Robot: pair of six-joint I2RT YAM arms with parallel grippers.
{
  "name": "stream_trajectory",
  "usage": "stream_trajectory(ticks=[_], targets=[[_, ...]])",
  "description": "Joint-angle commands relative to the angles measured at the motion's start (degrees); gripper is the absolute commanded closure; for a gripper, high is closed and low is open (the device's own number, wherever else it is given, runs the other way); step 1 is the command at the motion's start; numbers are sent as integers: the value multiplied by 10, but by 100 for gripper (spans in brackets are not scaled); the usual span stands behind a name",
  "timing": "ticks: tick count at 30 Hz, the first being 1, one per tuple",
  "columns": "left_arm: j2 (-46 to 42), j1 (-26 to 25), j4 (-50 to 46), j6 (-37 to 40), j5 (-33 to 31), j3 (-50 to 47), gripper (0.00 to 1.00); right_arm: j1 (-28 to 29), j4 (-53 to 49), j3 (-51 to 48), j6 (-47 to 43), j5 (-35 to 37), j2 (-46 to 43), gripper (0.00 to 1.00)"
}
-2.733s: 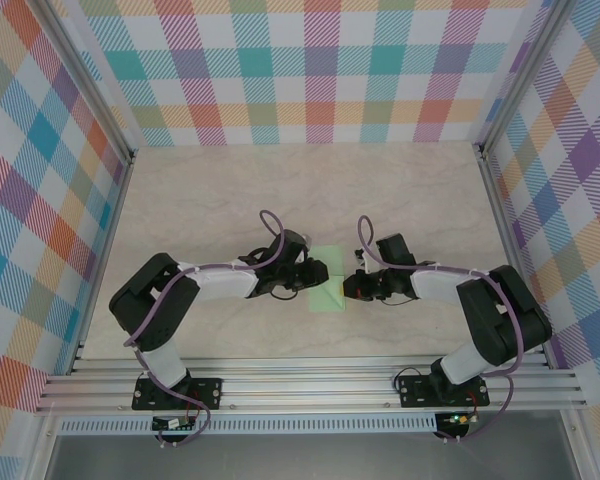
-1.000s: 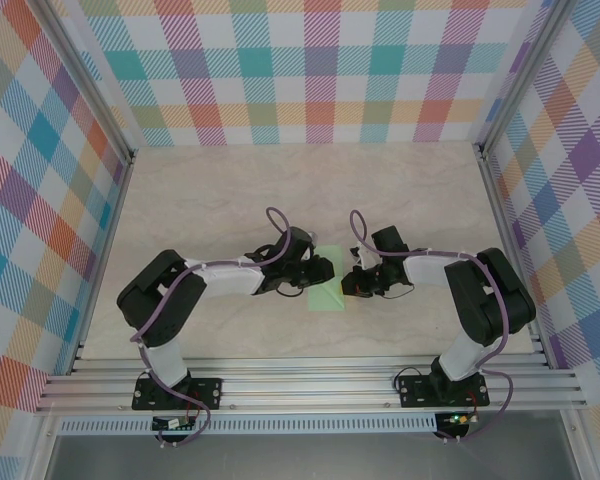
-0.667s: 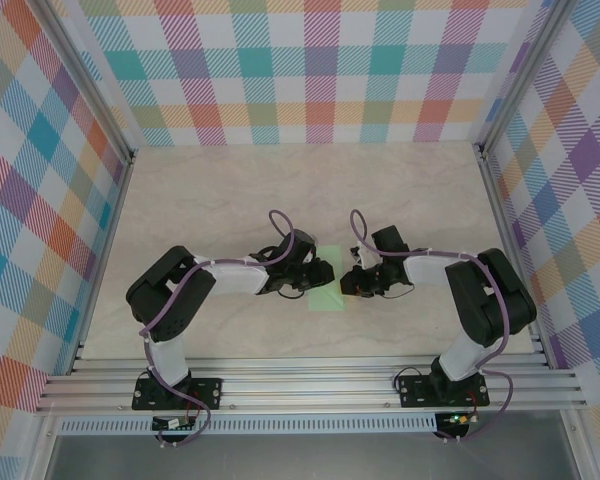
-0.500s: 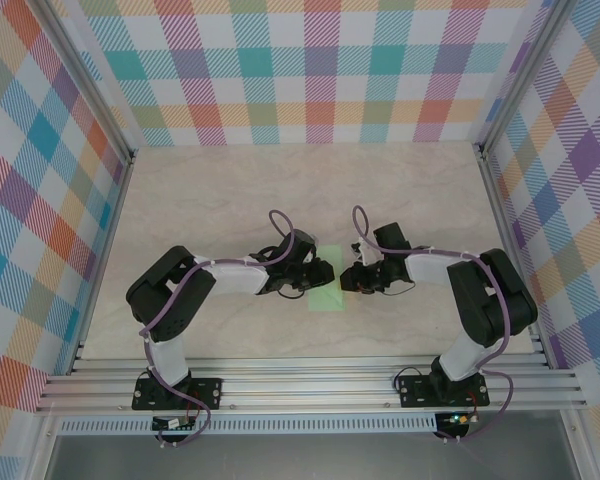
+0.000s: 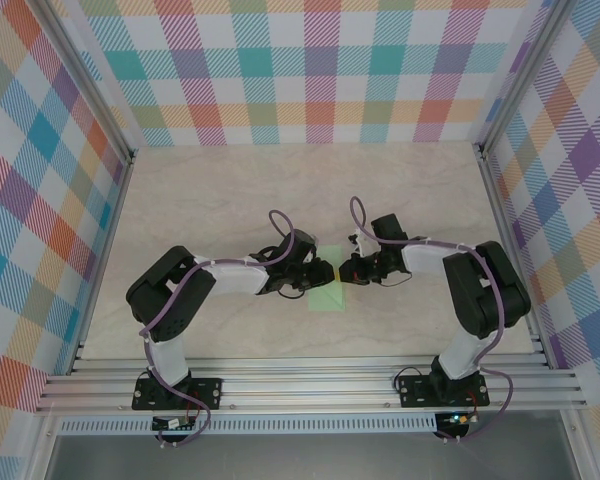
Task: Fold a paper plane with a square sheet of paper (pick it up from the middle)
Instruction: Fold the triangle a second time at the center of the table.
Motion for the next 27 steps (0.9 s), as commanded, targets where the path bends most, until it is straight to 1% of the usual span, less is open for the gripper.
stream_trajectory(ticks=[1, 7, 15, 22, 27], targets=[[-12, -7, 14, -4, -9, 2, 72, -5, -24, 24, -31, -11, 12, 96], [-41, -8, 18, -3, -19, -14, 69, -6, -53, 53, -66, -26, 40, 97], [-54, -13, 16, -3, -21, -24, 68, -6, -72, 68, -88, -27, 62, 97], [-62, -19, 7, -1, -29, -25, 68, -6, -82, 58, -89, 1, 39, 97], [-64, -23, -6, 4, -31, -19, 68, -6, -88, 56, -93, 7, 32, 96]])
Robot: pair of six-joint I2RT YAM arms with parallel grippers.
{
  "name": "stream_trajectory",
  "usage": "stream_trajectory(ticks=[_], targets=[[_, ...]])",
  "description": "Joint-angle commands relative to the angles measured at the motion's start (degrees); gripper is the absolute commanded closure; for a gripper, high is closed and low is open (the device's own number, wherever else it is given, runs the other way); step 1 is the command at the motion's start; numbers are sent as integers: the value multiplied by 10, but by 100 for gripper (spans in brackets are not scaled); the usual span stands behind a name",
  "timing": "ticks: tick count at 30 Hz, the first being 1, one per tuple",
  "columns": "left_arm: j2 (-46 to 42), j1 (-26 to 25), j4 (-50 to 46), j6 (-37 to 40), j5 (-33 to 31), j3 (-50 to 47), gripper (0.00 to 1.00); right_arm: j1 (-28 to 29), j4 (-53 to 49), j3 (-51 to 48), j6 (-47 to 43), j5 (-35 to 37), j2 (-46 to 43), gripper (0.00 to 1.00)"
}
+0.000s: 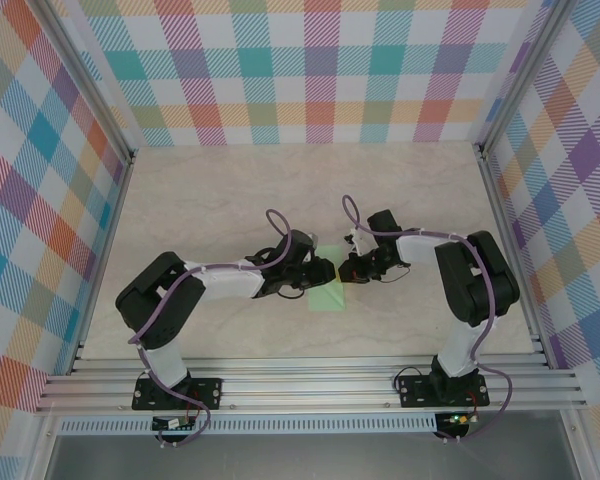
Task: Fold a paper plane with a square sheet of paper (pick it up from the middle)
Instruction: Fold the triangle a second time at the center of the table.
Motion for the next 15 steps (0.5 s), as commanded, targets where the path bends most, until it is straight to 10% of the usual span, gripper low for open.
stream_trajectory(ticks=[1, 15], targets=[[-24, -12, -16, 5, -11, -1, 68, -3, -12, -1, -19, 1, -19, 96], [-13, -13, -24, -8, -26, 3, 76, -3, -16, 19, -24, -6, 10, 95]])
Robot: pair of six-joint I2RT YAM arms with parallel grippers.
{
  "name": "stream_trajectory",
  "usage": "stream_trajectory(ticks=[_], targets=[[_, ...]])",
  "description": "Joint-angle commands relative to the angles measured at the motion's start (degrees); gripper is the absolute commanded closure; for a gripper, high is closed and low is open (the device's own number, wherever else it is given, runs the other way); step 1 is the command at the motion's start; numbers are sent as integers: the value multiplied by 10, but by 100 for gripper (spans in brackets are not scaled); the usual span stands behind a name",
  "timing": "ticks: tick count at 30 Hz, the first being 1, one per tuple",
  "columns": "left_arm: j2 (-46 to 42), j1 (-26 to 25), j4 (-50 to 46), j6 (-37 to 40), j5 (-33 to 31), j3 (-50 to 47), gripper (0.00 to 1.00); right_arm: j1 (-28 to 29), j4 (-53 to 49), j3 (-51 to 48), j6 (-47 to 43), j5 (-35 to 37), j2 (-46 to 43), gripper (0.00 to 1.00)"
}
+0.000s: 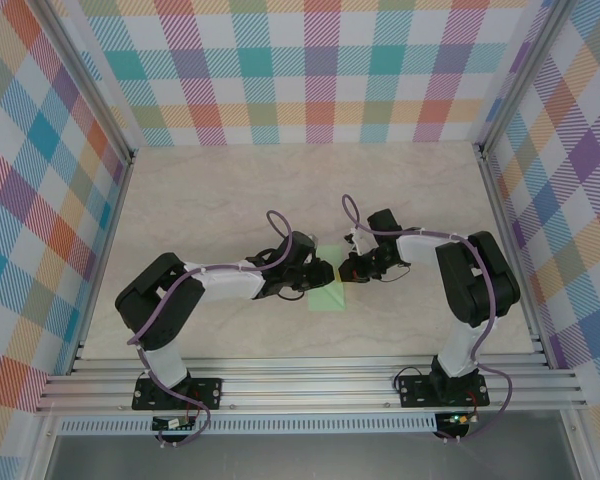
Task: Fold a paper plane with a square sheet of paper (pick it up from the middle)
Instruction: Fold the triangle a second time at the center of the table.
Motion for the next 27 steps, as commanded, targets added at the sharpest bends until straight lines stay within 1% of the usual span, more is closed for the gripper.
stream_trajectory(ticks=[1, 14, 27], targets=[[-8, -8, -10, -7, -10, 5, 76, -3, -13, 18, -17, -8, 12, 95], [26, -8, 2, -9, -2, 20, 78, -3, -27, 30, -19, -10, 27, 94], [55, -7, 26, -20, -7, 9, 78, -3, -27, 32, -19, -10, 29, 94]])
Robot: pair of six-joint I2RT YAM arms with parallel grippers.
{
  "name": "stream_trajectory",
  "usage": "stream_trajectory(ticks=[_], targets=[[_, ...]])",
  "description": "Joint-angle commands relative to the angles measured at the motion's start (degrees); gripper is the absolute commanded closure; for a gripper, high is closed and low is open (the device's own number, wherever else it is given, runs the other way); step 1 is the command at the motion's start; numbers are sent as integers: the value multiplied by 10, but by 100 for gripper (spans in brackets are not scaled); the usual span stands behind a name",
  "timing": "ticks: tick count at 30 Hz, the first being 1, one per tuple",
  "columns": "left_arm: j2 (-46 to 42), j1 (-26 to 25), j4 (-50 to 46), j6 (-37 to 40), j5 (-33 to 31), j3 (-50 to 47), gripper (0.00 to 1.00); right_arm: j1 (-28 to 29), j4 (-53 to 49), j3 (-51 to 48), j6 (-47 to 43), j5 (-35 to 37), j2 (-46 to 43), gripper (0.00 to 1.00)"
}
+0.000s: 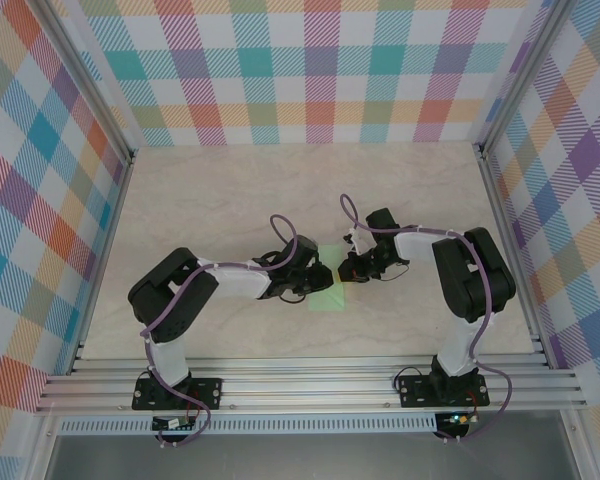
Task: Fold a paper plane with a square sheet of paper (pick it up from the middle)
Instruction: Fold the triangle a second time at the center of the table.
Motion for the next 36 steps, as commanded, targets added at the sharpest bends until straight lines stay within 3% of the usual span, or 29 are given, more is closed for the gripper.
stream_trajectory(ticks=[1, 8, 16, 20, 23, 27, 36], targets=[[9, -8, 20, -9, -5, 0, 78, -3, -10, 16, -13, -10, 10, 93], [15, -7, 34, -28, -21, -25, 79, -3, -17, 20, 8, -26, -12, 84], [24, -9, 50, -38, -22, -33, 79, -3, -52, -8, 45, 48, -99, 70], [20, -10, 50, -39, -29, -35, 79, -3, -36, -44, 64, 14, -133, 65], [17, -10, 50, -39, -31, -38, 79, -3, -39, -54, 74, 13, -135, 64], [13, -10, 49, -40, -35, -40, 79, 0, -22, -70, 90, -42, -129, 66], [11, -9, 52, -40, -37, -41, 79, 0, -17, -79, 91, -44, -101, 64]])
